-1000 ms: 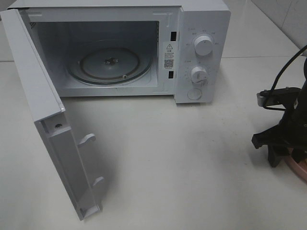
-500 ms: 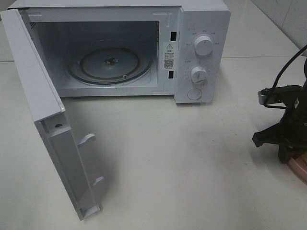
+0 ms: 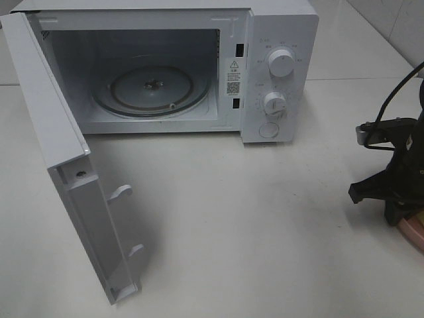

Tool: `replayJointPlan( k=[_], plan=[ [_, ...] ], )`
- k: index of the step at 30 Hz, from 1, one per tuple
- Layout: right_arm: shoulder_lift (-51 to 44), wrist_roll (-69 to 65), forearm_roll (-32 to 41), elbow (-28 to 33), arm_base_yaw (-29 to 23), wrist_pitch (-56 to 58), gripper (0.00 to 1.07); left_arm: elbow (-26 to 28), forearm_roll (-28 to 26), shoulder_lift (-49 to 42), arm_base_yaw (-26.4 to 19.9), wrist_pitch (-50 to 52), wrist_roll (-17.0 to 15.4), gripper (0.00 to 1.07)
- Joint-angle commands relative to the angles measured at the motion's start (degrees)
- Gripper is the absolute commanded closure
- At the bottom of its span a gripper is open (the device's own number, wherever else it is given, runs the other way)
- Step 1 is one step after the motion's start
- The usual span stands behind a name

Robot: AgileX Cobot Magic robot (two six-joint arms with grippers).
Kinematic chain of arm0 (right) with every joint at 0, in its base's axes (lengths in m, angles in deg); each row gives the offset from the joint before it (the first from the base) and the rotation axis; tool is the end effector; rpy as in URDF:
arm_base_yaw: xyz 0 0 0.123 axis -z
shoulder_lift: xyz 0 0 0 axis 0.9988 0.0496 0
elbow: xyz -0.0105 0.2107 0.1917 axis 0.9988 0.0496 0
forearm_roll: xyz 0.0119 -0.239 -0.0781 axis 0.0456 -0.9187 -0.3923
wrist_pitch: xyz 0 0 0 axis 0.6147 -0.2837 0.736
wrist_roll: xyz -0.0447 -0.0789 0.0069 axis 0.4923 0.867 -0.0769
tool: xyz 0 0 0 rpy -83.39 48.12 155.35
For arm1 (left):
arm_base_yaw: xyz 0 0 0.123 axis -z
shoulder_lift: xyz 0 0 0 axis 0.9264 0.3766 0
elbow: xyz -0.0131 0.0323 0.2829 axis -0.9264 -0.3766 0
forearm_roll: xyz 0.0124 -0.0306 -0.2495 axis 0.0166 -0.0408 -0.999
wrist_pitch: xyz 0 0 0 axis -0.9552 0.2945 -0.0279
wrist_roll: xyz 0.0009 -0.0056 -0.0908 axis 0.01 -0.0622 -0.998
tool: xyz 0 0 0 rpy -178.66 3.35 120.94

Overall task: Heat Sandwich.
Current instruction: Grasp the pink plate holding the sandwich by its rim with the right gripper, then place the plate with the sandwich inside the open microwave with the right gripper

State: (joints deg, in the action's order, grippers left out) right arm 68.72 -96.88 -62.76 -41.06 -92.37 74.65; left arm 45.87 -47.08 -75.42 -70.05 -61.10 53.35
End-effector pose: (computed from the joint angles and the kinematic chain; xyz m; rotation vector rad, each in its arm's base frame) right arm 0.2881 0.0180 0.1190 -0.1421 3.0116 -0.1287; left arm -0.0048 -0.0109 0.2790 0.0596 2.0173 -0.0798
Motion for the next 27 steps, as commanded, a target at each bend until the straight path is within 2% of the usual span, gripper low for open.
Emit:
replayJointPlan(
  k=[1,7,13,20,27],
  plan=[
    [0.11,-2.92,-2.41,-0.17,-1.15,1.2,1.07,-0.29,-0.17,-1.49,0.0,0.52,-0.17,0.1],
    [0.11,-10.37,-10.49,-0.17,-4.64,4.47,1.07,-0.29,-0.17,-1.49,0.0,0.52,-0.17,0.1],
    [0.06,-13.35,-14.73,-0.17,-8.14,7.91,1.07,-0.29,-0.17,-1.49,0.0,0.52,-0.17,0.1],
    [-3.04,-14.95,-17.99,-0.17,-11.8,11.52,1.07,-0.29,-0.17,-1.49,0.0,0.52,-0.17,0.1],
    [-9.05,-14.9,-18.11,0.69,-15.76,15.58,1.07,-0.29,-0.17,-1.49,0.0,0.52,-0.17,0.1]
  ],
)
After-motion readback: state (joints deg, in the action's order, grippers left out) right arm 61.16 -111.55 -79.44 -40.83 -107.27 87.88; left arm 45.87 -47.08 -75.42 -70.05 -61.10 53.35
